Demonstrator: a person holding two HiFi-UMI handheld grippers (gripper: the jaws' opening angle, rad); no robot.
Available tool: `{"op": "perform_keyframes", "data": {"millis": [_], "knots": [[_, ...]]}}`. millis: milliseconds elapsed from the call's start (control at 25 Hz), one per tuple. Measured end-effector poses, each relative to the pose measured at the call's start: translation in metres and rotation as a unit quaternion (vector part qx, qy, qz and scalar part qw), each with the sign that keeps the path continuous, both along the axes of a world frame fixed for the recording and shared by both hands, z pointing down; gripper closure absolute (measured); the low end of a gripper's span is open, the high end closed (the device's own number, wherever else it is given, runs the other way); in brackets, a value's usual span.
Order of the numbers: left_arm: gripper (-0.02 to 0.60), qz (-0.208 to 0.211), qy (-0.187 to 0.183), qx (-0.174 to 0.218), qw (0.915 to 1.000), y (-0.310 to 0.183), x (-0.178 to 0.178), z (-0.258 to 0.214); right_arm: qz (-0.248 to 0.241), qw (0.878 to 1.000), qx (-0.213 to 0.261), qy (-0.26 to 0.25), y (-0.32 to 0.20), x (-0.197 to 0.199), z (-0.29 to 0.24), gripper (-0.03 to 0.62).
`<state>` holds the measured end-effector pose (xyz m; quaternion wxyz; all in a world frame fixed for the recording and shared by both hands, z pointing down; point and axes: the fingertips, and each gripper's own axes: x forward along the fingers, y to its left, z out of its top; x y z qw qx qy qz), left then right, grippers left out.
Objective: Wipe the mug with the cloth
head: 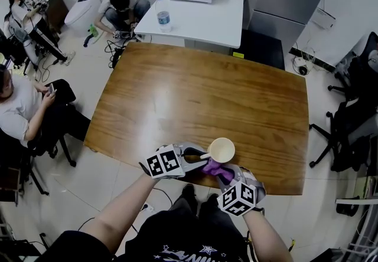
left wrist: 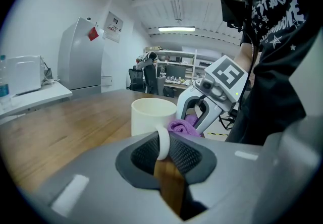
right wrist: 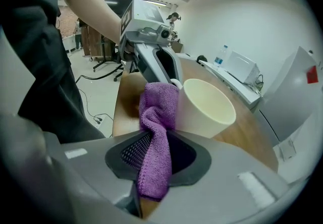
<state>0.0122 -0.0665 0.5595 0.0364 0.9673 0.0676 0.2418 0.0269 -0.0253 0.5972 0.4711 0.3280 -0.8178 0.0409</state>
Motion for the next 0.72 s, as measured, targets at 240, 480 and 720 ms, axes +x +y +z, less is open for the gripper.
{"op": "perform_keyframes", "data": {"millis": [240, 480, 720], "knots": [[0.540, -0.001, 0.001, -0.001, 1.0000, -0.002, 0.000, 0.000, -0.005, 0.999, -0.027, -0.022, -0.001, -0.001, 0.006, 0.500], [0.540, -0.006, 0.003, 0.000, 1.0000, -0.003, 0.000, 0.000, -0.008, 0.999, -0.031, -0.036, 0.004, 0.003, 0.000, 0.500], [0.540, -0.008, 0.004, 0.000, 1.0000, -0.003, -0.001, 0.000, 0.005, 0.998, 0.018, -0.067, 0.027, 0.025, -0.035, 0.500]]}}
